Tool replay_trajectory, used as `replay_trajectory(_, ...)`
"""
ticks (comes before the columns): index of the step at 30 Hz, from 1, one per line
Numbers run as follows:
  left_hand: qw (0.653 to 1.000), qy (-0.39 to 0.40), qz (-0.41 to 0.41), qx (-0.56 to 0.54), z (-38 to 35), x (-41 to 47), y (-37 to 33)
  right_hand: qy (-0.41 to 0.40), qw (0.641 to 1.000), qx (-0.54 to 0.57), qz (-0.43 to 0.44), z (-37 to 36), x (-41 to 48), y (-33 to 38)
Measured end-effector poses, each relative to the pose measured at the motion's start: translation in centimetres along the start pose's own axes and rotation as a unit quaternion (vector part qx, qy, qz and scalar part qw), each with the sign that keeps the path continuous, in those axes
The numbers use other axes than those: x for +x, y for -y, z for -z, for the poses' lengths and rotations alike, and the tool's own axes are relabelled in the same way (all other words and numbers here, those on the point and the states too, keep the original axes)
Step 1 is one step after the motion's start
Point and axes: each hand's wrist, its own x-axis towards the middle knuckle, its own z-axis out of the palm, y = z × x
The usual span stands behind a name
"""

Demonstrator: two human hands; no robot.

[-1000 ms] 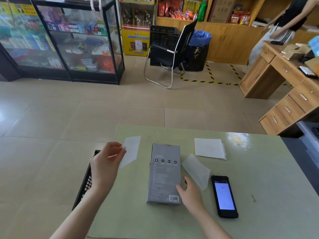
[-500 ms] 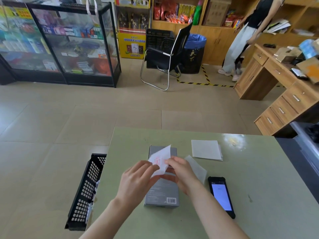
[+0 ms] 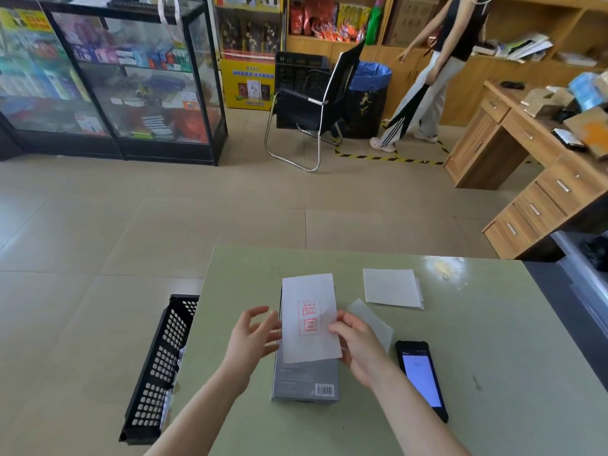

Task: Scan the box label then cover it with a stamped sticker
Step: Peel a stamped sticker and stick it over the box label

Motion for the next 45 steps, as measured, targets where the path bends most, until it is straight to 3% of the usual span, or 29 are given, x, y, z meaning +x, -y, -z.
replay_trajectory(5,0.998,-0.022,-0.012,0.055,-0.8,1.5,0.6,-0.014,0.999,-0.03,0.004,0.2,1.3,-1.6)
replay_trajectory(12,0.973,-0.048,-0.056,0.218,-2.2,2.7,1.8,-0.157,0.96,-0.222,0.068,-0.1,3.3,-4.2)
replay_trajectory(23,0.955,-0.038,-0.06,0.287,-2.3,3.5,3.0,-0.172,0.939,-0.289,0.068,0.4,4.0,-5.3)
replay_trajectory(33,0.868,0.001,-0.103,0.486,-3.1,3.7,2.8,-0.205,0.898,-0.37,0.118,-0.1,4.1,-6.7)
replay_trajectory(35,0.83,-0.013,-0.096,0.55,-2.2,3.9,2.7,-0.232,0.873,-0.41,0.125,0.3,4.0,-6.6)
replay_trajectory(37,0.789,-0.026,-0.152,0.594,-1.0,3.7,3.0,-0.243,0.825,-0.48,0.172,0.9,3.7,-6.7)
replay_trajectory(39,0.754,0.006,-0.249,0.608,-0.2,3.4,4.1,-0.194,0.764,-0.554,0.268,1.4,3.3,-7.1)
replay_trajectory(41,0.707,0.085,-0.297,0.636,0.1,3.1,5.2,-0.11,0.684,-0.641,0.33,1.7,3.1,-7.9)
replay_trajectory(43,0.697,0.142,-0.267,0.65,0.3,3.4,6.3,-0.047,0.62,-0.706,0.34,1.8,3.0,-8.5)
replay_trajectory(45,0.712,0.144,-0.234,0.646,0.5,3.9,6.7,-0.02,0.608,-0.731,0.309,1.7,3.2,-8.5)
